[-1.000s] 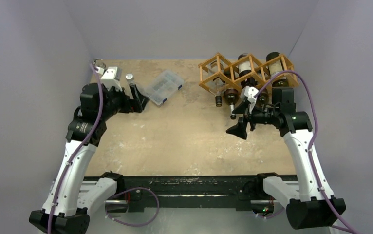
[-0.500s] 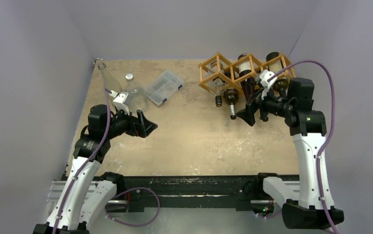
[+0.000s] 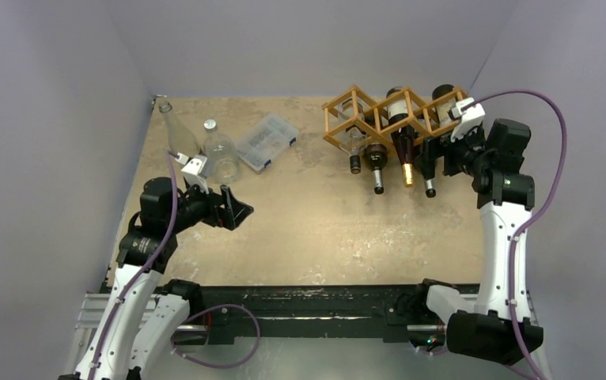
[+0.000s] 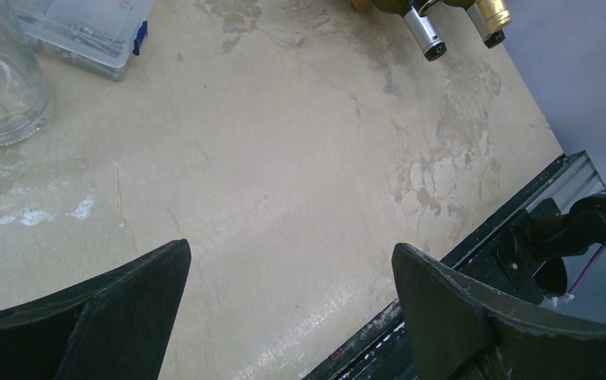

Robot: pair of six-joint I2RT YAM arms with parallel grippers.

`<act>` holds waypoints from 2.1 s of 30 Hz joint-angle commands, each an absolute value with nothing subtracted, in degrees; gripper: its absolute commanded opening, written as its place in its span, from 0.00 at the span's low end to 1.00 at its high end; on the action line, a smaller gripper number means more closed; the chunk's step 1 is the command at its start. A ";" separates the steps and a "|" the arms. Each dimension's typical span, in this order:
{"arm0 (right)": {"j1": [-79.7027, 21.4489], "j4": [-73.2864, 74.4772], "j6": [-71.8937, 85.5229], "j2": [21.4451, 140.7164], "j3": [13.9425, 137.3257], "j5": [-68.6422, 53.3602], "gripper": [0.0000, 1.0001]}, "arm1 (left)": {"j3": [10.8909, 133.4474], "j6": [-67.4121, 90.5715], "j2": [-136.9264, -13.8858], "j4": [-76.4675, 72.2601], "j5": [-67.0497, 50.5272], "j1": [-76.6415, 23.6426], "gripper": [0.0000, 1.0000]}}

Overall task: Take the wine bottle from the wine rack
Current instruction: Move the wine bottle to the center of the board, then pick up the wine bottle from the wine rack.

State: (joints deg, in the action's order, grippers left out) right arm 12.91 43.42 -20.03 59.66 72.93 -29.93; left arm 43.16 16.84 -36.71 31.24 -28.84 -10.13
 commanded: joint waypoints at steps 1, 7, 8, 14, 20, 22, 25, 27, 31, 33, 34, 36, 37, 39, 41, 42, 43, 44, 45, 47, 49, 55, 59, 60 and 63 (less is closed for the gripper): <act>13.90 36.26 -18.15 62.57 72.21 -22.33 0.99 | 44.17 15.64 -36.59 30.99 -28.65 -9.84 1.00; 15.11 30.79 -18.36 67.32 71.14 -15.33 0.99 | 44.38 15.75 -36.44 31.36 -28.74 -9.76 1.00; 15.52 30.02 -18.71 68.13 71.11 -14.55 0.99 | 44.38 15.79 -36.47 31.35 -28.78 -9.76 1.00; 17.84 27.35 -19.51 75.18 72.29 -13.91 0.99 | 44.17 16.07 -36.67 30.88 -29.59 -9.76 1.00; 20.69 24.93 -18.24 81.74 74.06 -12.84 0.99 | 44.12 16.17 -37.48 30.82 -29.62 -9.76 1.00; 21.70 24.04 -17.94 83.21 74.43 -13.21 0.99 | 44.12 16.17 -37.74 30.88 -29.57 -9.77 1.00; 22.61 22.02 -18.24 84.76 74.03 -14.10 0.99 | 44.18 16.18 -37.88 30.86 -29.62 -9.76 1.00; 22.68 20.58 -18.70 85.45 73.28 -14.58 0.99 | 44.12 16.09 -37.87 30.93 -29.55 -9.76 1.00; 22.81 17.20 -19.07 86.59 71.64 -14.85 0.99 | 44.21 16.03 -37.97 30.92 -29.27 -9.67 1.00; 22.93 16.23 -19.14 87.46 71.46 -15.11 0.99 | 44.15 16.00 -38.13 30.86 -29.26 -9.56 1.00; 22.96 15.85 -19.26 87.94 71.52 -15.34 0.99 | 44.13 16.04 -38.20 31.00 -29.17 -9.47 1.00; 23.02 15.20 -19.58 89.02 71.66 -15.79 0.97 | 44.13 15.92 -38.31 31.06 -28.93 -9.13 1.00; 23.11 15.02 -19.63 89.50 71.85 -15.82 0.96 | 44.14 15.91 -38.44 31.11 -28.82 -8.95 1.00; 23.26 14.86 -19.76 90.50 72.29 -15.96 0.95 | 44.13 15.91 -38.62 31.09 -28.89 -8.59 1.00; 23.41 15.00 -20.12 91.27 72.61 -16.52 0.93 | 44.15 15.91 -38.76 31.10 -28.92 -8.32 1.00; 23.40 14.91 -20.31 91.51 72.60 -16.79 0.92 | 44.13 15.91 -38.84 31.10 -28.88 -8.20 1.00; 23.45 14.86 -20.50 91.61 72.52 -17.17 0.91 | 44.12 15.91 -38.91 31.14 -28.83 -8.11 1.00; 23.43 14.84 -20.70 91.83 72.47 -17.41 0.90 | 44.12 15.91 -38.98 31.16 -28.83 -8.01 1.00; 23.43 14.70 -20.92 91.98 72.35 -17.59 0.89 | 44.18 15.91 -39.06 31.17 -28.83 -7.85 1.00; 23.46 14.68 -21.65 92.42 72.26 -17.75 0.86 | 44.17 15.91 -39.13 31.13 -28.72 -7.59 1.00; 23.47 14.60 -22.30 92.63 72.01 -17.75 0.85 | 44.12 15.91 -39.28 31.16 -28.81 -7.32 1.00; 23.54 13.57 -23.20 93.34 71.15 -17.91 0.81 | 44.17 15.93 -39.62 31.18 -28.78 -7.03 1.00; 23.54 12.77 -23.12 93.73 70.93 -18.42 0.78 | 44.17 15.92 -39.73 31.23 -28.76 -6.94 1.00; 23.55 12.70 -23.12 93.90 70.93 -18.64 0.77 | 44.13 15.85 -39.73 31.25 -28.74 -6.94 1.00; 23.53 12.45 -23.03 94.00 70.84 -19.30 0.74 | 44.17 15.82 -39.75 31.28 -28.74 -6.89 1.00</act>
State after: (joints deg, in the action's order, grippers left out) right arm 23.29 15.14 -22.22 93.49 71.00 -16.99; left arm 43.16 16.84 -39.86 32.29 -28.64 -7.49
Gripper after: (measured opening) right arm 0.752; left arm 0.998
